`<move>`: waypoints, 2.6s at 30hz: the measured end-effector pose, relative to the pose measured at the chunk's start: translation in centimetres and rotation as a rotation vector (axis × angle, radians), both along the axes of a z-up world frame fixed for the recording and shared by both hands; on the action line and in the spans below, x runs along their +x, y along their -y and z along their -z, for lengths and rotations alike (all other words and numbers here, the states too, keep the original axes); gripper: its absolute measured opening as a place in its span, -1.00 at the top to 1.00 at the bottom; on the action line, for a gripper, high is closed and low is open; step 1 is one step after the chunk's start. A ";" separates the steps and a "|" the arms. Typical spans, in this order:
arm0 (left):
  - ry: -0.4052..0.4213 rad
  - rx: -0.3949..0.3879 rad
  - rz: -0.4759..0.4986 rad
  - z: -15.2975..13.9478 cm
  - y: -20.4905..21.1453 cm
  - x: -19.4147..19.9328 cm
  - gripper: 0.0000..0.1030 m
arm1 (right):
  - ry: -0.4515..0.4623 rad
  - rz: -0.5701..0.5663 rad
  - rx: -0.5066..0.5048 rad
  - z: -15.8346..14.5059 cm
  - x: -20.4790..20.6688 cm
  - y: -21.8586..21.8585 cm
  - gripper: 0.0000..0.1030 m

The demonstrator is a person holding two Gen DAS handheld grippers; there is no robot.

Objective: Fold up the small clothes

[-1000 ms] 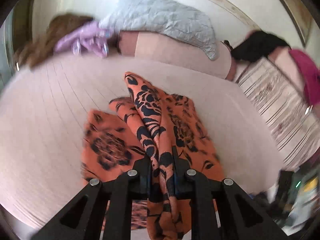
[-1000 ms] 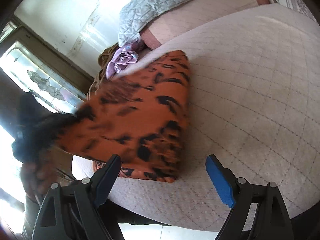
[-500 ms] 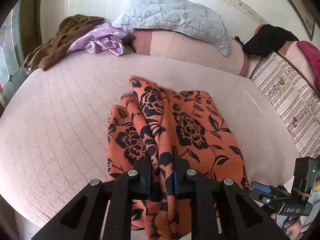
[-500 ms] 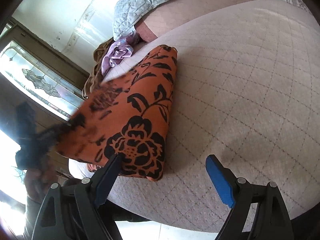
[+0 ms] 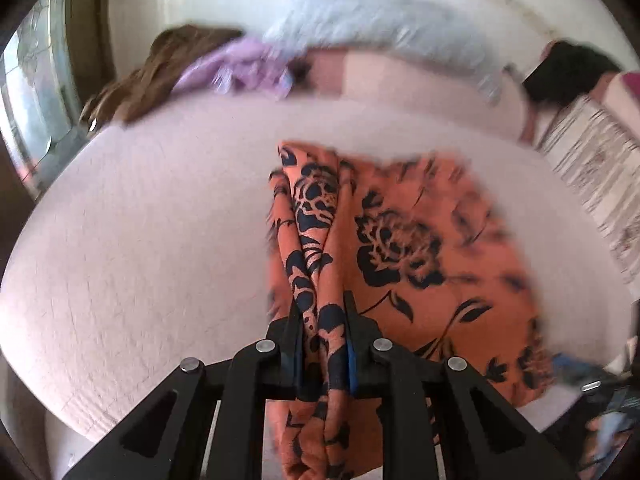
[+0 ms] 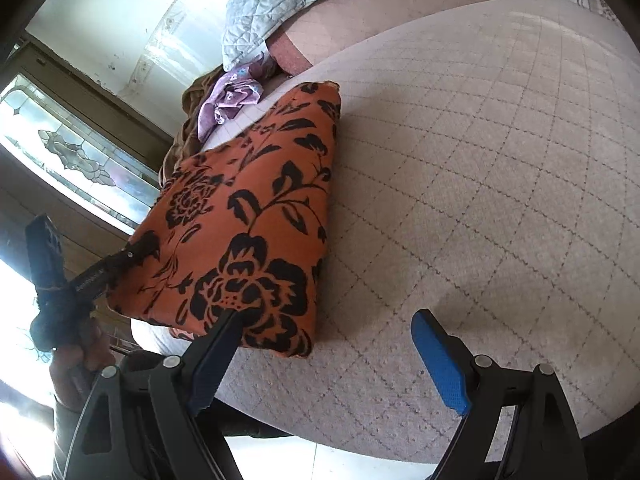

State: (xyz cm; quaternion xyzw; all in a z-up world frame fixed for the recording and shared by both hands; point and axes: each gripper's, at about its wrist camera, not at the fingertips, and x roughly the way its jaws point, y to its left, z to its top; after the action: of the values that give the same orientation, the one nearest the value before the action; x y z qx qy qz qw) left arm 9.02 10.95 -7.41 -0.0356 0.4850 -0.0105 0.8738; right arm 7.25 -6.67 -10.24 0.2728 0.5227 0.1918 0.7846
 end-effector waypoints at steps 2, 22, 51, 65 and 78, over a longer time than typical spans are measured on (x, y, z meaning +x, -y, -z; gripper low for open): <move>-0.056 -0.075 -0.020 2.6 -1.3 0.0 0.63 | -0.006 -0.008 -0.007 0.3 0.1 -0.2 -0.73; -0.075 -0.149 -0.063 2.3 -3.6 -0.3 0.52 | -0.022 0.011 0.037 0.6 -0.9 0.4 -0.73; -0.150 -0.307 -0.108 2.1 -8.5 8.2 0.59 | -0.013 -0.046 0.056 -0.9 1.0 -1.2 -0.73; -0.166 -0.255 -0.135 3.2 -8.0 12.4 0.68 | -0.055 -0.020 0.089 1.0 0.2 -0.5 -0.73; -0.125 -0.241 -0.150 1.7 -8.2 10.9 0.25 | -0.038 -0.021 0.120 0.7 -0.8 -0.2 -0.73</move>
State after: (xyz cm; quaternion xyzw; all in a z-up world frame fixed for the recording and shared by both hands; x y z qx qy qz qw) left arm 19.96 19.16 -9.13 -0.1769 0.5297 -0.0011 0.8295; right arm 6.48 -6.47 -10.94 0.3175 0.5280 0.2260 0.7546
